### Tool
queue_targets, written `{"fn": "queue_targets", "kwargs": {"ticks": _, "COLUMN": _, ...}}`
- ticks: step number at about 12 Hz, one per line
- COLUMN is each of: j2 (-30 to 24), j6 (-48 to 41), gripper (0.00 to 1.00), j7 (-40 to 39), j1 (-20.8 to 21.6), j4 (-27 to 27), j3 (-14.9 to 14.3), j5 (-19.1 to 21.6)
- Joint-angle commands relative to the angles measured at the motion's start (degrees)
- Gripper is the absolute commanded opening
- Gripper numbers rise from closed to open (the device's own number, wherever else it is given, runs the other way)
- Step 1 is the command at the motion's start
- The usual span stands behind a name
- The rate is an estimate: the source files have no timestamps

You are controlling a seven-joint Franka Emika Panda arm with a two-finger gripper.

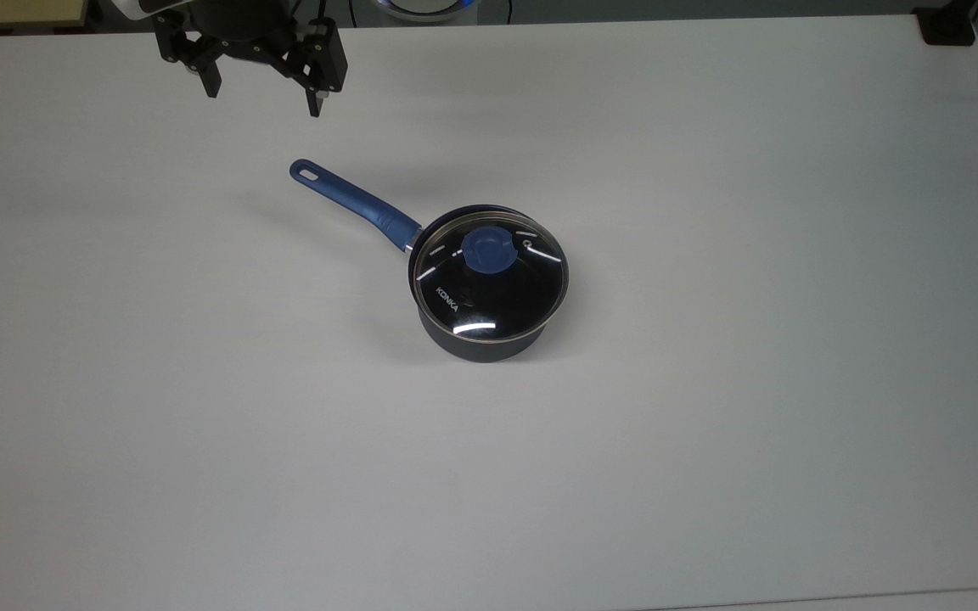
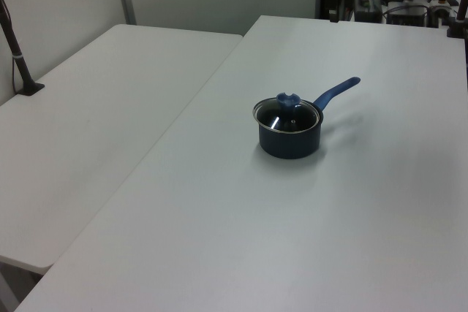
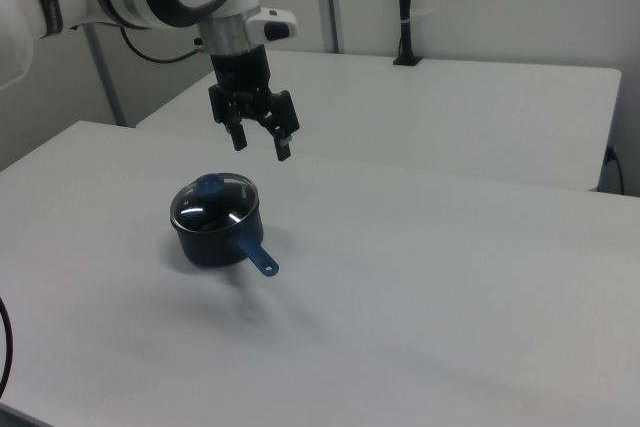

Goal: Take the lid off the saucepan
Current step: 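Move the gripper down over the saucepan's blue lid knob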

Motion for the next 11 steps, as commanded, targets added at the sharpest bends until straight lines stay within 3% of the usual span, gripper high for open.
{"fn": "queue_targets", "kwargs": {"ticks": 1, "j2": -0.76, "j6": 1.76, "gripper": 1.0, "j7": 1.23, "j1": 0.61, "j4": -1.58, "j3": 0.18, "j5": -0.79}}
{"fn": "queue_targets", "kwargs": {"ticks": 7, "j2": 1.52, "j6": 3.61, "gripper": 1.0, "j7": 1.76, "j1": 2.98, "j4": -0.97, "j3": 0.18, "j5": 1.05}}
{"fn": "queue_targets", "kwargs": {"ticks": 9, "j2": 4.49, "j6": 5.45, "gripper": 1.0, "j7": 1.06, "j1": 8.05, "j4": 0.61, "j3": -0.61, "j5": 3.69}}
{"fn": "queue_targets", "kwargs": {"ticks": 11, "j2": 8.27, "j6": 7.2, "gripper": 1.0, "j7": 1.14, "j1": 12.19, "j4": 0.7, "j3": -0.61, "j5": 3.87}}
